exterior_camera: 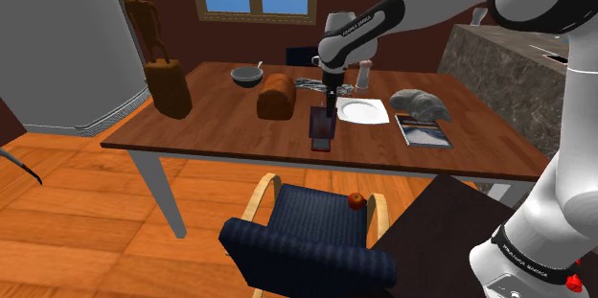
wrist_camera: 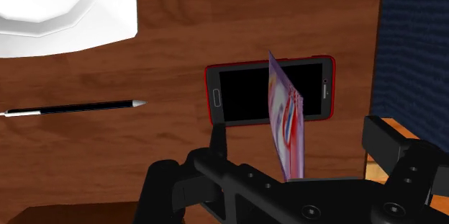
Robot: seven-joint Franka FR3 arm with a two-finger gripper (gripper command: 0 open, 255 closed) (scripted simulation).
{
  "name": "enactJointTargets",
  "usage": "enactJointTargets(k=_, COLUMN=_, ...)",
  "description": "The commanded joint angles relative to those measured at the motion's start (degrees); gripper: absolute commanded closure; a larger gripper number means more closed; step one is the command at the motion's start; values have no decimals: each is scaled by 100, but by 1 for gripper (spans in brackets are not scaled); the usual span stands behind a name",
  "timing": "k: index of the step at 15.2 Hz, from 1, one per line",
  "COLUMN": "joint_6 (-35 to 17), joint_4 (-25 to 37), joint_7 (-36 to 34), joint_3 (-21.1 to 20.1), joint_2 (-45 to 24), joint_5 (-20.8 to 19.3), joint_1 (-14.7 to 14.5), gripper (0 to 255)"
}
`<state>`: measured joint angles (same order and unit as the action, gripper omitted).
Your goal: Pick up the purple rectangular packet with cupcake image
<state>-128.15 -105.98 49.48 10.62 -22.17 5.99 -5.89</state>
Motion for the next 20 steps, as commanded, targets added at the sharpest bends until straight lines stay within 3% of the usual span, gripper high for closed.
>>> enactJointTargets(k=1, joint_6=-157, joint_4=-66, joint_7=18, joint_3=-14, joint_2=-91, joint_5=27, joint_1=6, gripper=0)
enactJointTargets(k=3, joint_6=-157, joint_4=-66, joint_7=18, joint_3=-14, joint_2=-91, joint_5=27, joint_1=6, gripper=0)
enactJointTargets(k=4, joint_6=-163, joint_4=-73, joint_7=17, joint_3=-14, joint_2=-89, joint_5=27, joint_1=5, gripper=255)
enactJointTargets(k=13, joint_6=-157, joint_4=-66, joint_7=18, joint_3=-14, joint_2=-91, joint_5=27, joint_1=6, gripper=255)
enactJointTargets(k=20, joint_6=283, joint_4=98, joint_7=-37, joint_3=22, joint_2=191, joint_5=-52, joint_1=-18, gripper=255)
